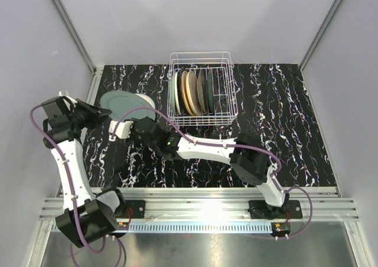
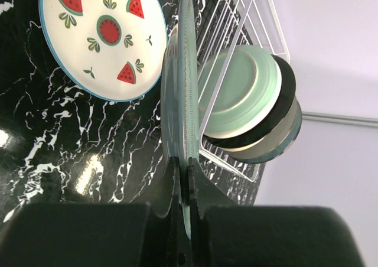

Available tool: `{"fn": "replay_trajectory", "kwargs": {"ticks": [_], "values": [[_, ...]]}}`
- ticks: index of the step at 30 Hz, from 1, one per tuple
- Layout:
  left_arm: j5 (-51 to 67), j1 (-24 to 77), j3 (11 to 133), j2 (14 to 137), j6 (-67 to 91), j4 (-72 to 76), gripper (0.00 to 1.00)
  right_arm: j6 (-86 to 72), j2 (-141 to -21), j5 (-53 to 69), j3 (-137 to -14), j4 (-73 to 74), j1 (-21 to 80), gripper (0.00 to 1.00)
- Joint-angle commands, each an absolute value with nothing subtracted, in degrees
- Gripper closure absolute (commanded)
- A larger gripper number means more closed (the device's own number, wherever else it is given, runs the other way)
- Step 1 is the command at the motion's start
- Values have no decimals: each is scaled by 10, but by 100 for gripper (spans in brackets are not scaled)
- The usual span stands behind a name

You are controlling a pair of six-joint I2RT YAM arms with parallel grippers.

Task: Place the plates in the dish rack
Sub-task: Pass the plate from the left arm to the right

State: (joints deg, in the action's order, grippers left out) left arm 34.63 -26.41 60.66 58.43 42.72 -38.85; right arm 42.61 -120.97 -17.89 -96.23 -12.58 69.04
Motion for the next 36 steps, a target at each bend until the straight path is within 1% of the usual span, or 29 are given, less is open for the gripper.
{"fn": "replay_trajectory", "kwargs": {"ticks": [1, 3, 4, 6, 7, 9, 11, 12, 13, 14, 15, 17, 19, 22, 23, 25, 26, 27, 28, 36], "values": [[428, -263, 613, 565, 473, -287, 100, 452, -1206, -200, -972, -186, 702, 88], [431, -263, 610, 567, 474, -278, 100, 455, -1201, -196, -962, -199, 703, 94], [431, -262, 607, 568, 475, -274, 100, 456, -1199, -195, -958, -205, 705, 99], [431, -263, 606, 570, 473, -272, 100, 460, -1194, -194, -949, -218, 707, 100], [431, -263, 605, 572, 471, -272, 98, 459, -1191, -192, -947, -219, 708, 100], [433, -263, 605, 576, 468, -272, 90, 460, -1190, -193, -946, -223, 709, 100], [439, -263, 607, 581, 467, -270, 89, 455, -1187, -189, -944, -223, 713, 100], [441, -262, 608, 584, 468, -264, 86, 450, -1185, -188, -943, -223, 713, 100], [447, -263, 611, 589, 470, -258, 77, 444, -1181, -179, -942, -222, 713, 100], [457, -262, 616, 596, 474, -254, 72, 432, -1180, -174, -942, -214, 714, 100], [462, -262, 636, 603, 475, -259, 72, 425, -1179, -171, -944, -210, 714, 100], [469, -263, 658, 627, 471, -265, 67, 413, -1174, -168, -944, -207, 715, 100], [471, -263, 686, 643, 466, -274, 61, 402, -1170, -168, -943, -200, 715, 100], [474, -263, 728, 667, 449, -294, 48, 377, -1163, -163, -931, -205, 715, 100], [472, -263, 738, 672, 439, -300, 40, 361, -1155, -160, -919, -209, 715, 100], [468, -265, 770, 688, 428, -316, 35, 351, -1144, -154, -911, -212, 715, 100], [461, -266, 780, 693, 418, -322, 28, 336, -1140, -154, -903, -211, 714, 100], [458, -267, 799, 697, 413, -332, 11, 330, -1136, -154, -899, -211, 714, 100], [456, -269, 808, 703, 410, -337, 1, 324, -1127, -151, -894, -210, 714, 100], [424, -270, 834, 709, 374, -352, 1, 246, -1066, -137, -841, -192, 712, 100]]}}
